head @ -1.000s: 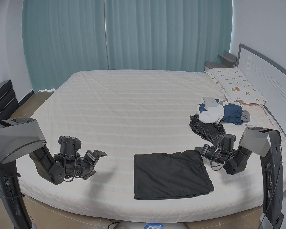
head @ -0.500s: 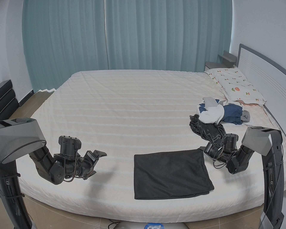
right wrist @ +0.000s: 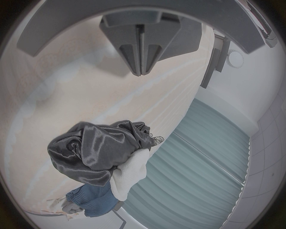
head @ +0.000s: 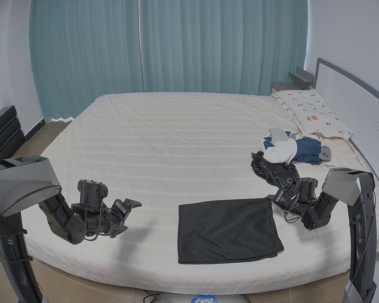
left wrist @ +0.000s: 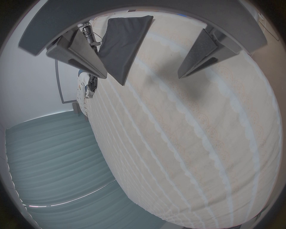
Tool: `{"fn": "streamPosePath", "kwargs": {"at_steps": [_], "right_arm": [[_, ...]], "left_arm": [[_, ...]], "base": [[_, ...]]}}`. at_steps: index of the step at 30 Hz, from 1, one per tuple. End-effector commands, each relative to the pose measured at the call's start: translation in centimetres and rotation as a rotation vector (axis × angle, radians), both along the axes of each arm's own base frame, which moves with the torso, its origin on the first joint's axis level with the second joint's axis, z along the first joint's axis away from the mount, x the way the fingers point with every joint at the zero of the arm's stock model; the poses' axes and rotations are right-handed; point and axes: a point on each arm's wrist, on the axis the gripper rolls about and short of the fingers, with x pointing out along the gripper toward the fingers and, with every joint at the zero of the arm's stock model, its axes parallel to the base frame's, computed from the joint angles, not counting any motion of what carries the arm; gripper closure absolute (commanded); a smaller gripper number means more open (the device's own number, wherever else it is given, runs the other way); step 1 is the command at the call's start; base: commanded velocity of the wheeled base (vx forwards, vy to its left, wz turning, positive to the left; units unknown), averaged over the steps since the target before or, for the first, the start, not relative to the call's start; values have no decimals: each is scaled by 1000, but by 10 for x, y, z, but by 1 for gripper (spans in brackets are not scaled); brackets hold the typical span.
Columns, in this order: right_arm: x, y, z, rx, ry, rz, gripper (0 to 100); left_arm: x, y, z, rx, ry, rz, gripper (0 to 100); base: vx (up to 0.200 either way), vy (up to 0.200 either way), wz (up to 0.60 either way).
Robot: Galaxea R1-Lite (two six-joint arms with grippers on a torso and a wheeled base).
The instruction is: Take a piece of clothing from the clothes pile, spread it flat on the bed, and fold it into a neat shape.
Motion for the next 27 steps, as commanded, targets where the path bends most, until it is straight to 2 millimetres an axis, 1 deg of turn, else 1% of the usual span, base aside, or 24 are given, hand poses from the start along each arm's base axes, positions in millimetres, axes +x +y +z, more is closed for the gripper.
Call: {"fn": "streamPosePath", "kwargs": {"at_steps": [1, 2, 5, 8, 10, 11, 14, 16, 17, 18, 19, 20, 22, 23, 26, 27], "right_arm": [[1, 0, -2, -2, 7, 1, 100], [1, 0, -3, -2, 8, 1, 0], [2, 0, -2, 0, 3, 0, 0], [-6, -3, 15, 3, -20, -3, 0], [-9, -4, 19, 4, -20, -4, 0], [-30, -8, 26, 9, 3, 13, 0], [-50, -8, 34, 32, 9, 74, 0], [-50, -8, 34, 32, 9, 74, 0], [-70, -9, 41, 45, 36, 109, 0], [-75, -9, 39, 42, 51, 112, 0], [-87, -11, 32, 23, 88, 122, 0], [-94, -12, 27, -1, 104, 131, 0], [-111, -16, 19, -59, 117, 167, 0], [-120, -18, 16, -71, 117, 186, 0], [-138, -20, 16, -45, 77, 248, 0], [-138, -20, 16, -45, 77, 248, 0]], "left_arm": [[0, 0, 0, 0, 1, 0, 0], [0, 0, 0, 0, 1, 0, 0], [0, 0, 0, 0, 1, 1, 0], [0, 0, 0, 0, -1, 0, 0], [0, 0, 0, 0, 1, 0, 0], [0, 0, 0, 0, -1, 0, 0], [0, 0, 0, 0, -1, 0, 0], [0, 0, 0, 0, -1, 0, 0], [0, 0, 0, -2, 0, 1, 0], [1, 0, 0, -2, -2, 1, 0], [0, -1, 0, -2, 0, -1, 0], [0, -1, 0, -1, 0, 0, 0], [0, -1, 0, -2, 0, -1, 0], [0, -1, 0, 0, -1, -3, 0], [0, -1, 0, 0, -1, -3, 0], [0, -1, 0, 0, -1, -3, 0]], "base": [[0, 0, 0], [0, 0, 0], [0, 0, 0], [0, 0, 0], [0, 0, 0], [0, 0, 0], [0, 0, 0], [0, 0, 0], [-200, 0, 0], [-200, 0, 0], [-200, 0, 0], [-200, 0, 0], [-200, 0, 0], [0, 0, 0], [0, 0, 0], [0, 0, 0]]}}
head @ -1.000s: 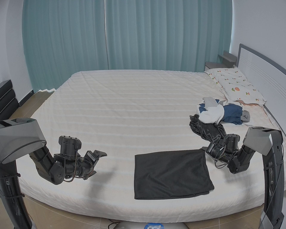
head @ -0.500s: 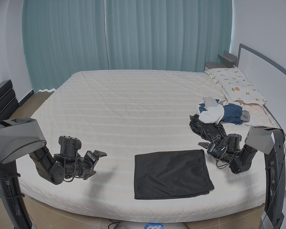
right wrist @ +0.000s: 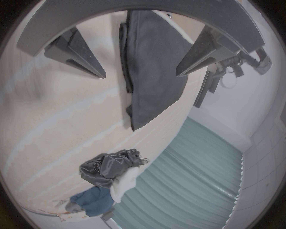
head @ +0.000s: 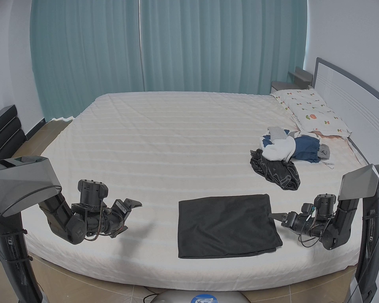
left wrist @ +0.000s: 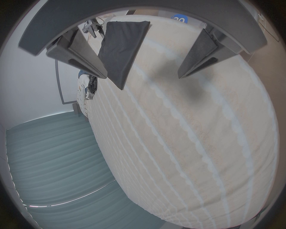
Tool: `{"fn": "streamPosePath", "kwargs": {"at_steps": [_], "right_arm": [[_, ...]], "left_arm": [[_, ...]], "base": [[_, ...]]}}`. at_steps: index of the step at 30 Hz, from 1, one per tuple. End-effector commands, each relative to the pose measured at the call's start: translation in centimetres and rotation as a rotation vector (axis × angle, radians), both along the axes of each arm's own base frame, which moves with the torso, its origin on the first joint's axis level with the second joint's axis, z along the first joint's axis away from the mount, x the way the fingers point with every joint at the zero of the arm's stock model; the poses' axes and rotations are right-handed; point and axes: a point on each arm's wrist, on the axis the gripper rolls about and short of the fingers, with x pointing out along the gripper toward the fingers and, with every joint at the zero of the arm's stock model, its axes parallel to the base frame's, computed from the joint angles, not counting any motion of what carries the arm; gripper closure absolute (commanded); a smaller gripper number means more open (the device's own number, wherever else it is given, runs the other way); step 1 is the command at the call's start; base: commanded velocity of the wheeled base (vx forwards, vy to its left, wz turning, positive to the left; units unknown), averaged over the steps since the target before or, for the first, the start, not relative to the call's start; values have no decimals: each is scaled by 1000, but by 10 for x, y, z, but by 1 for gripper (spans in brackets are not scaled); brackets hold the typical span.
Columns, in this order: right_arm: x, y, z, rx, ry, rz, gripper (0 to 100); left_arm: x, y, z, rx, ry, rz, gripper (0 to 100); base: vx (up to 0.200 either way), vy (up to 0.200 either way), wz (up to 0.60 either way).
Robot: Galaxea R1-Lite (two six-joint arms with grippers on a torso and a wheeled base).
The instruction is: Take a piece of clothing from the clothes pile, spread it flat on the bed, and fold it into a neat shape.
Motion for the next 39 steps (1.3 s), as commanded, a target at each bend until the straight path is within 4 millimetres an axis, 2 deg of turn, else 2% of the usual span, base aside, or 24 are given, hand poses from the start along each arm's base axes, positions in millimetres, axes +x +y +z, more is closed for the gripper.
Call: {"fn": "streamPosePath", "kwargs": {"at_steps": [1, 13, 14, 20, 39], "right_arm": [[-43, -5, -3, 10, -8, 91, 0], [-45, 1, -7, 3, 9, 117, 0], [-45, 3, -9, 2, 10, 123, 100], [-49, 6, -11, -2, 28, 138, 100], [-60, -3, -10, -65, 17, 147, 100]], "left_arm": [[0, 0, 0, 0, 1, -2, 0], [0, 0, -1, 1, 1, 0, 0], [0, 0, -1, 1, 1, 0, 0], [0, 0, -1, 1, 1, 0, 0], [0, 0, -1, 1, 1, 0, 0]], "base": [[0, 0, 0], [0, 0, 0], [0, 0, 0], [0, 0, 0], [0, 0, 0]]}}
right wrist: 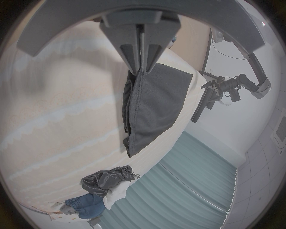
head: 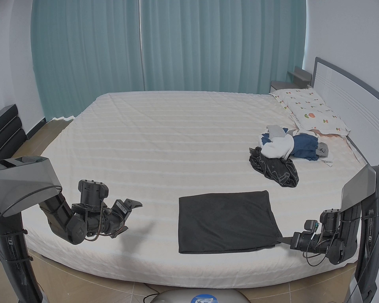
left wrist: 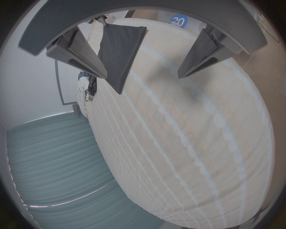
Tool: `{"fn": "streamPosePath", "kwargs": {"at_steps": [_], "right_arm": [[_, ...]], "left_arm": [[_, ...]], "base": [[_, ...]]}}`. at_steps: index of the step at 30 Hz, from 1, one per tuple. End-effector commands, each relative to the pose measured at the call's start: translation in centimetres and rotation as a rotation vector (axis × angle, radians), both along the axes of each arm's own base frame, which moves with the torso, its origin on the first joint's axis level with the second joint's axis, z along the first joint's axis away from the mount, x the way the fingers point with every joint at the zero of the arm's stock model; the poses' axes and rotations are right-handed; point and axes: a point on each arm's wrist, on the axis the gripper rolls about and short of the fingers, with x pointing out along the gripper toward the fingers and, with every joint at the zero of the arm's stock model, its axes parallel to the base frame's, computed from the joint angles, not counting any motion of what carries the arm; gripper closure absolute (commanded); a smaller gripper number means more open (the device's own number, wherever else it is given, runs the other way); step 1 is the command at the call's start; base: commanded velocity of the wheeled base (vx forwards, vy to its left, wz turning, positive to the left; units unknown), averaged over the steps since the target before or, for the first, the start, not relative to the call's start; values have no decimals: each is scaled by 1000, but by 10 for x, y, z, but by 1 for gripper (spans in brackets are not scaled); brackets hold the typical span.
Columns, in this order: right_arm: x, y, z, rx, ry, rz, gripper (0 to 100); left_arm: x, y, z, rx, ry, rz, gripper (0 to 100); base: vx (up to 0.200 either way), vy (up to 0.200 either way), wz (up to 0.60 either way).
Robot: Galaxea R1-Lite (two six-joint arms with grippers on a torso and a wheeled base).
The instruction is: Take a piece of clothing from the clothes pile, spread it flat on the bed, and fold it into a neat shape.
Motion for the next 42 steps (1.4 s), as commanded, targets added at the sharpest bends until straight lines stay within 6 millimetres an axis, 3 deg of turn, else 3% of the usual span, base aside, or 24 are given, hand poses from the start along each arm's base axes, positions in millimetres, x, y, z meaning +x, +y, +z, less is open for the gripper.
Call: {"fn": "streamPosePath", "kwargs": {"at_steps": [1, 10, 11, 22, 32, 42], "right_arm": [[-1, -1, 0, -5, -1, -1, 100], [-4, -2, -3, -29, -4, 14, 100], [-4, -2, -3, -30, -5, 15, 0], [16, -19, 4, -4, -76, -65, 0], [56, -33, 19, 185, -105, -264, 0], [61, -33, 22, 200, -118, -282, 0]], "left_arm": [[0, 0, 0, 0, 2, 0, 0], [0, 0, 0, 0, 0, 1, 0], [0, 0, 0, 0, 0, 1, 0], [0, 0, 0, 0, 0, 1, 0], [0, -1, 0, 0, -1, -1, 0], [2, -1, 2, -10, -6, -5, 0]], "base": [[0, 0, 0], [0, 0, 0], [0, 0, 0], [0, 0, 0], [0, 0, 0], [0, 0, 0]]}}
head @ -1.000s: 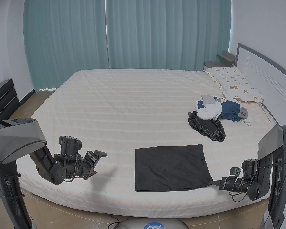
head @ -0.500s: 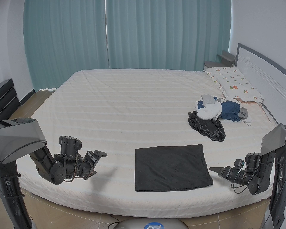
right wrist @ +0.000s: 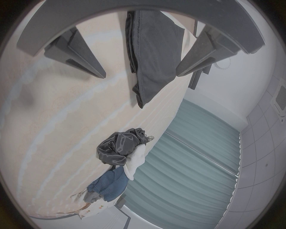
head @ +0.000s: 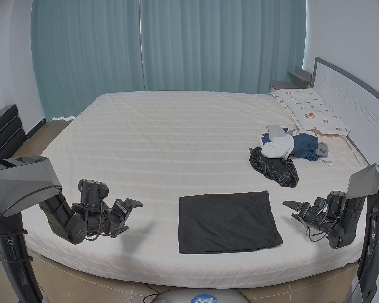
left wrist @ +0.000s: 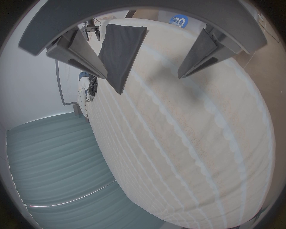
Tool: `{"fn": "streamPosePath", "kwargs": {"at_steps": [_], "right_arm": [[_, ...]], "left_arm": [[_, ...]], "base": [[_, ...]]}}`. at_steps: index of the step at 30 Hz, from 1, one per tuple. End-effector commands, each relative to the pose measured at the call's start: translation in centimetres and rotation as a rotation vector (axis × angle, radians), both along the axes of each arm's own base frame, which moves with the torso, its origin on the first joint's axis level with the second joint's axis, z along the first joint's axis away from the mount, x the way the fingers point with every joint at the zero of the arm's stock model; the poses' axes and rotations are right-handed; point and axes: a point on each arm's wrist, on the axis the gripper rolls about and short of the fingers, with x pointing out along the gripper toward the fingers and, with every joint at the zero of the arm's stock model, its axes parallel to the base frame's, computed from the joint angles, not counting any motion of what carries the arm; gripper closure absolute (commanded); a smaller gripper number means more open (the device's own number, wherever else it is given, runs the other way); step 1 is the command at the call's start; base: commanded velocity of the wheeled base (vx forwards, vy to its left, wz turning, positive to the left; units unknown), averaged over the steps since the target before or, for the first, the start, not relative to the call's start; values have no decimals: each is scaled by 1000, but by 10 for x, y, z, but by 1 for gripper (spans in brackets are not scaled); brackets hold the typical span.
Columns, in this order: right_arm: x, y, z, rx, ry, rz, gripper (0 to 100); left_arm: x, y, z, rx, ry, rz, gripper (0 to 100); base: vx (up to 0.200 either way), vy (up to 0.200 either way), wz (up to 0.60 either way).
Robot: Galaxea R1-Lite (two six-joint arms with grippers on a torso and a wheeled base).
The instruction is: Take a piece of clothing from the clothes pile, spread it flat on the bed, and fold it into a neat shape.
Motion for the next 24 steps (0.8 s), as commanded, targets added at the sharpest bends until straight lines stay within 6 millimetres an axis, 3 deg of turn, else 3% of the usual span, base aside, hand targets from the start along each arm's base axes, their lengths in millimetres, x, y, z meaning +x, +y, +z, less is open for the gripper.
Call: {"fn": "streamPosePath", "kwargs": {"at_steps": [1, 24], "right_arm": [[2, 0, 4, -2, -24, -1, 0], [4, -3, 6, 21, -22, -20, 0]], "left_arm": [[2, 0, 2, -5, -5, -2, 0], [3, -1, 1, -3, -2, -1, 0]], "base": [[0, 0, 0], [0, -200, 0]]}}
